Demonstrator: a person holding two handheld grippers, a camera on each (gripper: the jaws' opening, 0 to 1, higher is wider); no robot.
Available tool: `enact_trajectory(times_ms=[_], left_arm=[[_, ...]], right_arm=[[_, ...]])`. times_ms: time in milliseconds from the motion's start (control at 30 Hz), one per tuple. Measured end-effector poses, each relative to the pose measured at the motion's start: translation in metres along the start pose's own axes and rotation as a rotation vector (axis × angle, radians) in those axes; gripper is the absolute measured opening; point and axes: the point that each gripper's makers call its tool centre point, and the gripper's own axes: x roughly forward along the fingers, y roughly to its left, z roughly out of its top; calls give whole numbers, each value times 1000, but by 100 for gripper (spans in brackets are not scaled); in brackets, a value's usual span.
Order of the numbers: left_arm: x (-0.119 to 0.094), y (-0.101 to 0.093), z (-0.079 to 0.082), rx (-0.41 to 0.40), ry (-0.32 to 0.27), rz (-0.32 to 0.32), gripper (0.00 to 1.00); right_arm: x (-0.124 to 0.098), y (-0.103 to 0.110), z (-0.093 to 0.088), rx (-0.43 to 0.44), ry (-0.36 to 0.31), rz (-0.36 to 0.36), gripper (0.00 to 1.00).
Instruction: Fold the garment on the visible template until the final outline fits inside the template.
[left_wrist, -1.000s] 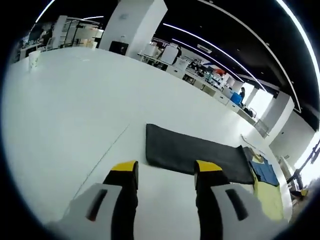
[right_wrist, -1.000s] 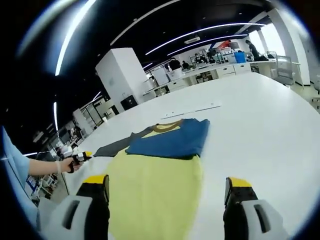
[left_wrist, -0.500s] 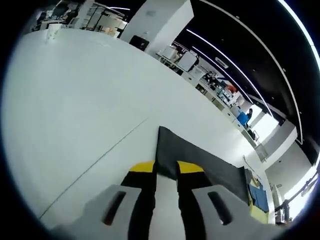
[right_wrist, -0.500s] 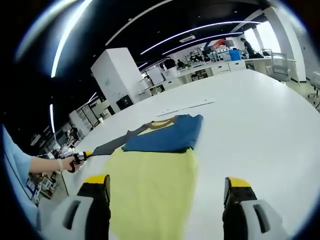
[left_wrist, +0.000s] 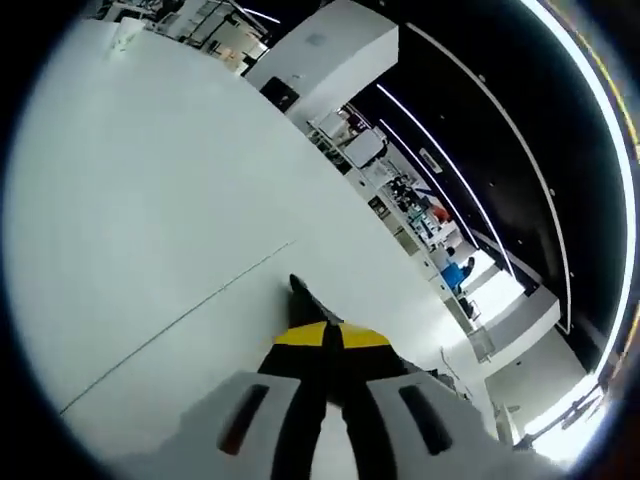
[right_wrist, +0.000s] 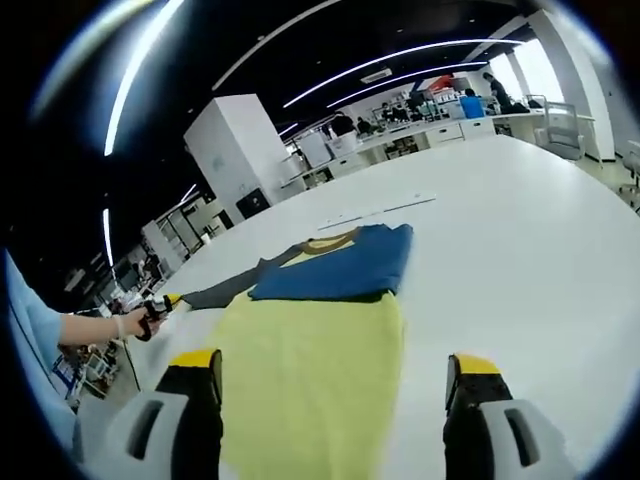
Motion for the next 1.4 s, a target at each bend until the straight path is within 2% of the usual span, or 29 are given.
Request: enact_trajectory(times_ms=[167, 300, 400, 600, 633, 800, 967, 1167, 1400], left_arm=[[3, -53, 0, -1, 0, -155, 0], [4, -109, -3, 13, 13, -298, 0], [1, -161, -9, 21, 35, -434, 0], [0, -230, -27, 82, 93, -594, 0], [1, -241, -33, 116, 109, -619, 0], [17, -264, -55, 156, 172, -629, 0], [31, -274, -81, 207, 232, -625, 0], [47, -279, -109, 193, 294, -596, 0], [48, -306, -137, 177, 323, -612, 0]], right_arm=[[1, 3, 2, 2, -6, 13, 93], [0, 3, 2, -8, -6, 17, 93], [-3, 0, 3, 5, -19, 17, 92], [-7, -3, -2, 17, -25, 16, 92], [-8, -3, -3, 21, -26, 15, 92], [-12, -7, -5, 34, -34, 12, 91], [-15, -12, -6, 46, -42, 6, 91], [-17, -18, -10, 60, -49, -2, 90], [-18, -24, -13, 81, -58, -8, 90]])
